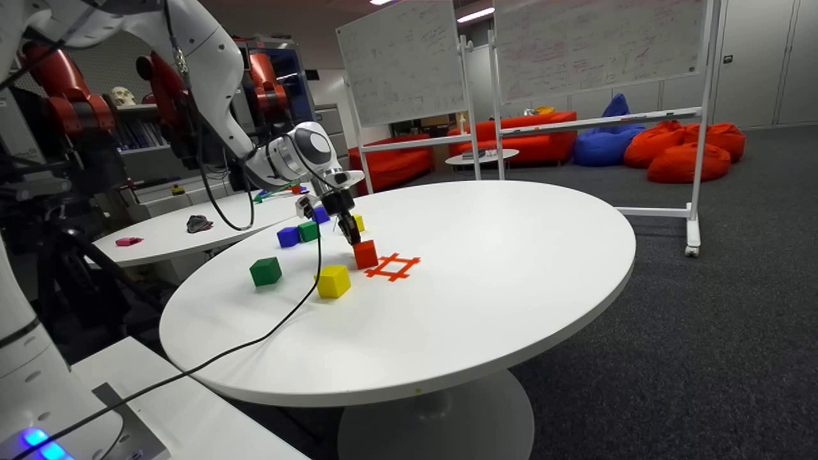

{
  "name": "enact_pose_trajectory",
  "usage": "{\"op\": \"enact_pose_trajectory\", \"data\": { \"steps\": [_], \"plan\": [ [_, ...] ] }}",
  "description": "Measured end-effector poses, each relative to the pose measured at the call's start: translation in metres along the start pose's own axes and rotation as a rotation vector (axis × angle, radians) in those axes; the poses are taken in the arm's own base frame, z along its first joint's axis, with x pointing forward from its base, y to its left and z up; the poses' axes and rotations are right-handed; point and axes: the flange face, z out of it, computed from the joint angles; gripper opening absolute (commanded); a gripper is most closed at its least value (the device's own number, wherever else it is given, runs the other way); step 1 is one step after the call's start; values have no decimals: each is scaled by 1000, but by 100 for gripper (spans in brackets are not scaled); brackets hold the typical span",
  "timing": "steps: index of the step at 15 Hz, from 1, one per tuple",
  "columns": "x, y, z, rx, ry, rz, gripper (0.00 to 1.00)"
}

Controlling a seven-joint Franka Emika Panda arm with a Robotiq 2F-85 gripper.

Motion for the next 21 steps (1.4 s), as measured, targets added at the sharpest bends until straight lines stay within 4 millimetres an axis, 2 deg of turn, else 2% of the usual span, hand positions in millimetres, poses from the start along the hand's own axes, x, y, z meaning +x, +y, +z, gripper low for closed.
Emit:
{"op": "enact_pose_trajectory", "data": {
  "steps": [11,21],
  "plan": [
    [23,34,11,-4,-27,73,0],
    [31,46,15,4,-40,108,1]
  ]
}}
